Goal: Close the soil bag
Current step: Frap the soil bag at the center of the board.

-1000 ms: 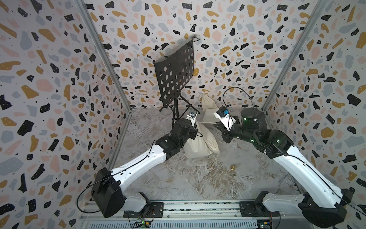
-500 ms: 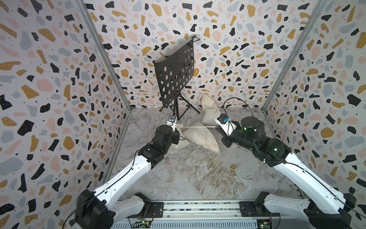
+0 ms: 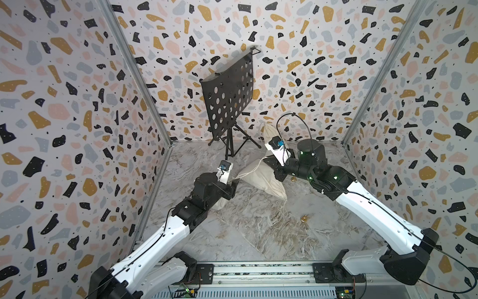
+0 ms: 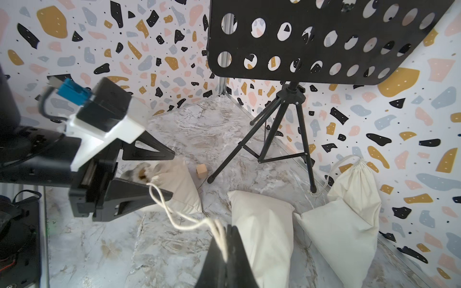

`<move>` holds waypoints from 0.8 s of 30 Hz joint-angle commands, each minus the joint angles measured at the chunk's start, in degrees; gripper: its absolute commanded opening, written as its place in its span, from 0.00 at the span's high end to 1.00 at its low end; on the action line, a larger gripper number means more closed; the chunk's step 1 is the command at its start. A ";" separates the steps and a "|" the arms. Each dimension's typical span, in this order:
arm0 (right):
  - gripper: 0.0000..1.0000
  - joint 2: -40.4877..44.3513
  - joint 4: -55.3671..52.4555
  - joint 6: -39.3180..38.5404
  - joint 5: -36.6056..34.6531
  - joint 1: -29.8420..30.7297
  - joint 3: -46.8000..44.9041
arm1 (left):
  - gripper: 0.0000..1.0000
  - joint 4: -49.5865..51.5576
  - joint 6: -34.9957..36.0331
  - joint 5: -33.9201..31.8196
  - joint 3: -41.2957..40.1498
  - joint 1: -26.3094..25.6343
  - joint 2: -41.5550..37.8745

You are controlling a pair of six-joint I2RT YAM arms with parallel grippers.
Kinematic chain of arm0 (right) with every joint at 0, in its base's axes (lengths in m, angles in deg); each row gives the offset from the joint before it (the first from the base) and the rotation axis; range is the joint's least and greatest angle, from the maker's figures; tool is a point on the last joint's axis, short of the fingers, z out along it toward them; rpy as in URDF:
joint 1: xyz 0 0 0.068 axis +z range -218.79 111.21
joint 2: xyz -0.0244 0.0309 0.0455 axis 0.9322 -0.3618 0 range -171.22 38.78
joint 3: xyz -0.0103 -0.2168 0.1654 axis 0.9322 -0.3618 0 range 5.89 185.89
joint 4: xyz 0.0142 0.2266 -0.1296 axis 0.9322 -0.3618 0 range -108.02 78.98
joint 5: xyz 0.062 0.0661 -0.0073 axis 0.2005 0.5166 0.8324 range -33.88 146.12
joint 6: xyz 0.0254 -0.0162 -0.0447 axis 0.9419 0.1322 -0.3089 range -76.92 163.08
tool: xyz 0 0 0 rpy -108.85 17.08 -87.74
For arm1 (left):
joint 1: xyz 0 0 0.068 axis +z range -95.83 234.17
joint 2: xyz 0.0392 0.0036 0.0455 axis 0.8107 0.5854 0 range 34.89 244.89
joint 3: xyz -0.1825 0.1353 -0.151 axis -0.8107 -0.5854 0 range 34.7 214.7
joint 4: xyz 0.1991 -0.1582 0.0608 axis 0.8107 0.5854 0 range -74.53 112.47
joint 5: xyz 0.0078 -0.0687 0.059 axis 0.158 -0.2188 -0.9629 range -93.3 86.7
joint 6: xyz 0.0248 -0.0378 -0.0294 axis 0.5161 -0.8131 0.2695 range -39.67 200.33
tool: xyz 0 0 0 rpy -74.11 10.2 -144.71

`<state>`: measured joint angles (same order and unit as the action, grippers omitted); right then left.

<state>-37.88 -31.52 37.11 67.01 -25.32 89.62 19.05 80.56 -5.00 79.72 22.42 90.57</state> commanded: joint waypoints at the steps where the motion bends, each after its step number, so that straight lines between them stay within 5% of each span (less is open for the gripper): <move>1: 1.00 0.63 1.19 1.32 2.61 -0.13 2.55 | 0.27 -1.82 3.79 4.85 4.59 -1.10 1.18; 7: 1.00 1.27 0.18 0.62 2.23 -0.13 3.09 | 0.25 3.35 8.22 6.31 11.41 -3.70 7.25; 11: 1.00 1.95 -0.39 -0.51 0.36 -0.13 2.78 | 0.41 4.45 8.36 5.37 11.85 -4.19 7.78; 16: 1.00 3.49 -1.86 -4.09 -11.02 -0.39 2.12 | 0.87 6.46 6.10 -9.30 10.40 -4.20 8.04; 24: 1.00 9.61 -3.15 -2.90 -24.80 -9.24 0.36 | 0.91 11.93 1.68 -30.81 9.16 -4.20 11.49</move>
<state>-36.46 -36.24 33.39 57.31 -28.10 88.44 21.45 85.61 -18.07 89.88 15.71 100.54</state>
